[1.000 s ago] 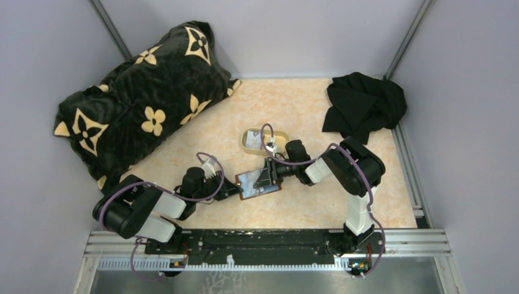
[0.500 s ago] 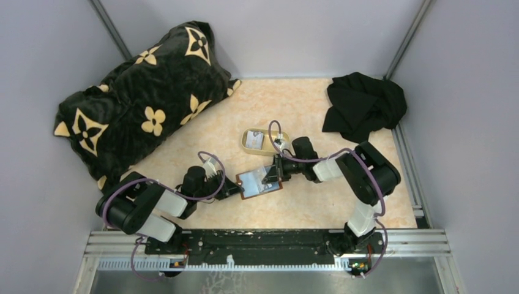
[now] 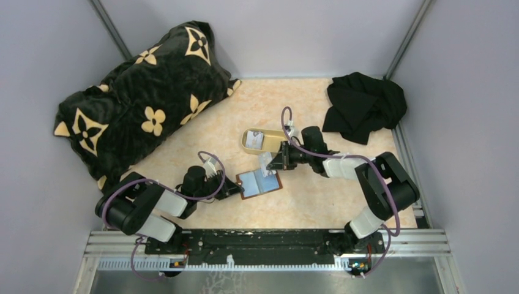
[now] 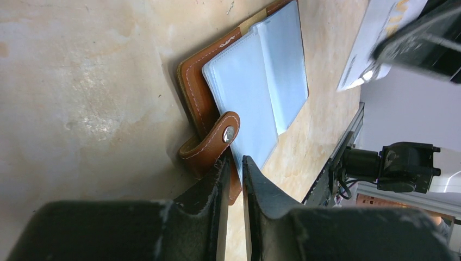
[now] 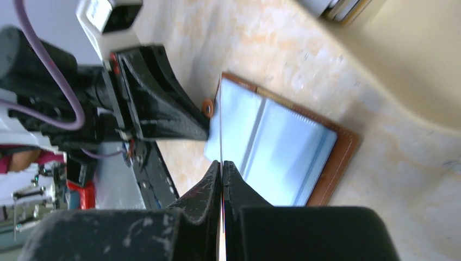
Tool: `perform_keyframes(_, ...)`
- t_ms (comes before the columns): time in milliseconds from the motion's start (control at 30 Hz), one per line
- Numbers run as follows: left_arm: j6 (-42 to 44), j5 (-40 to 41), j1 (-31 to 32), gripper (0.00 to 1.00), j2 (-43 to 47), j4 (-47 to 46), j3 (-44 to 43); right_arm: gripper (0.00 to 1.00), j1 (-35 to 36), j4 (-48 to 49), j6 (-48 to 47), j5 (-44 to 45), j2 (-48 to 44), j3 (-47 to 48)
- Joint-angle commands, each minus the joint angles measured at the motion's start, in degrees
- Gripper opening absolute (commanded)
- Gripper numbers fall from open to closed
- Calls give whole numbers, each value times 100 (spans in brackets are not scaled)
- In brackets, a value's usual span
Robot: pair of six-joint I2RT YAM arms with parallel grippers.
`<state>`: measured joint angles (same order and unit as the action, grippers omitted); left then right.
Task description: Take the credit cards out of the card holder
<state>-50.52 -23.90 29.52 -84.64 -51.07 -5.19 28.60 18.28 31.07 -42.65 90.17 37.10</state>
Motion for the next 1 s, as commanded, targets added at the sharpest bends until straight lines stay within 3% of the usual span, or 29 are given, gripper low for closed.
perform_keyframes(0, 246, 233, 20, 22, -206, 566, 153, 0, -179, 802, 720, 221, 122, 536)
perform_keyframes(167, 177, 159, 20, 22, -314, 312, 209, 0, -179, 1475, 1429, 914, 666, 951)
perform_keyframes(400, 191, 269, 23, 22, 42, 523, 326, 0, -179, 1488, 1726, 1623, 1239, 1652)
perform_keyframes(967, 283, 480, 17, 23, 247, 915, 318, 0, -81, 1917, 1877, 1549, 2386, 2061)
